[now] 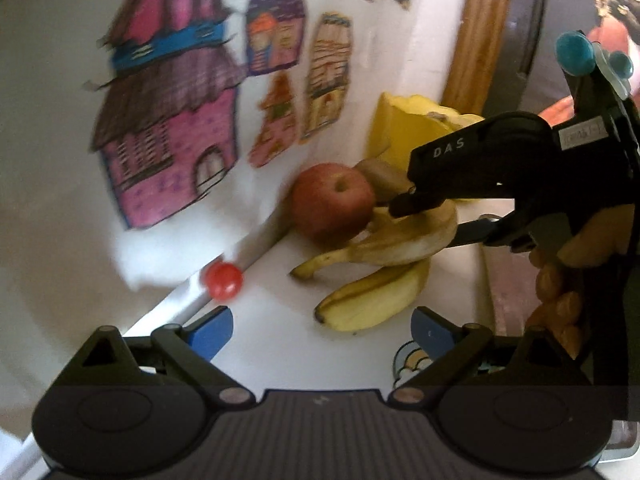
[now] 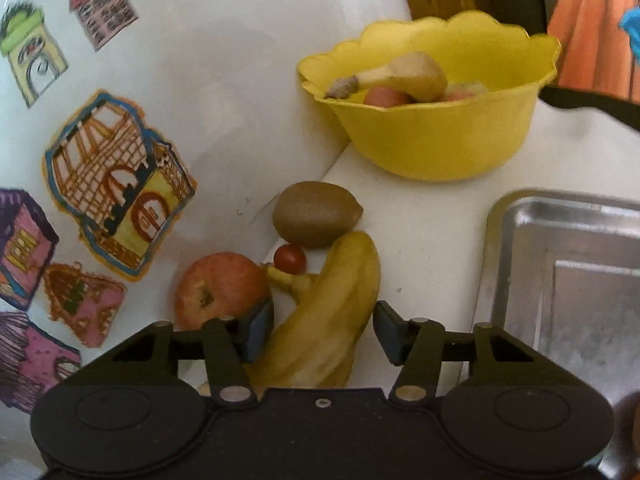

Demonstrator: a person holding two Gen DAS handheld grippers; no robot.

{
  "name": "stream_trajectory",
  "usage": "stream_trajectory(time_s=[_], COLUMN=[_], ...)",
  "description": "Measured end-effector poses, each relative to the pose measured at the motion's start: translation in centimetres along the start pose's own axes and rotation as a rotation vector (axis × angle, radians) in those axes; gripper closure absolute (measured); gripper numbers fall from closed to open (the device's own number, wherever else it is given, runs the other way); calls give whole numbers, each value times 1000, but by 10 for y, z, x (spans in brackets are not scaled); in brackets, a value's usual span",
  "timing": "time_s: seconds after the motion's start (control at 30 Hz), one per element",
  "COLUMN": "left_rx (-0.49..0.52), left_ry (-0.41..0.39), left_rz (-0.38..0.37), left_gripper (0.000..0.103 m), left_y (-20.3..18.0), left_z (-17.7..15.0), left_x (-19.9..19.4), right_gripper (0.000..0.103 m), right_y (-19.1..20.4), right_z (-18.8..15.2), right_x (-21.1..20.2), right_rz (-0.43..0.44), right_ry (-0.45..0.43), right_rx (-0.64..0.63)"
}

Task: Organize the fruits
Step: 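Close the right tool on the banana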

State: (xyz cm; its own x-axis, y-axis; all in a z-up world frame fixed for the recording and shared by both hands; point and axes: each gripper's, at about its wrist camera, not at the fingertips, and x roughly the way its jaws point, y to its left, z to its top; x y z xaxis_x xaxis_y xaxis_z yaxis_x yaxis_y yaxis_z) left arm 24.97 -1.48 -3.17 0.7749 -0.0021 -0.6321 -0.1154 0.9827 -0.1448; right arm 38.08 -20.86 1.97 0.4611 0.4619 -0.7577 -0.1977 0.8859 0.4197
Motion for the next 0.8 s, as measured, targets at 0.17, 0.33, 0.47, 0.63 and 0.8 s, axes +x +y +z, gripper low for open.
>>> stream_trajectory(time_s=[0.17,0.33,0.47,0.63,0.8], left_rx=[79,128,193,215,244], left_ry=[-2,14,43,59,59], left_rz=[-36,-52,-57,-56,-57], left_gripper=[12,19,27,31,42], left_y=[-10,-17,-26,-34,-37], left_z=[7,11,14,14,11], left_x=[12,27,43,50,45], right_gripper=[50,56,60,62,63], right_y=[-6,-14,-16,-18,-24], right_z=[-1,-2,1,0,-1], right_x=[-5,-19,-26,-34,-38], right_rz=[35,79,104,123,143], right_ry=[5,-8,-22,-43,-53], right_rx=[2,31,47,71,100])
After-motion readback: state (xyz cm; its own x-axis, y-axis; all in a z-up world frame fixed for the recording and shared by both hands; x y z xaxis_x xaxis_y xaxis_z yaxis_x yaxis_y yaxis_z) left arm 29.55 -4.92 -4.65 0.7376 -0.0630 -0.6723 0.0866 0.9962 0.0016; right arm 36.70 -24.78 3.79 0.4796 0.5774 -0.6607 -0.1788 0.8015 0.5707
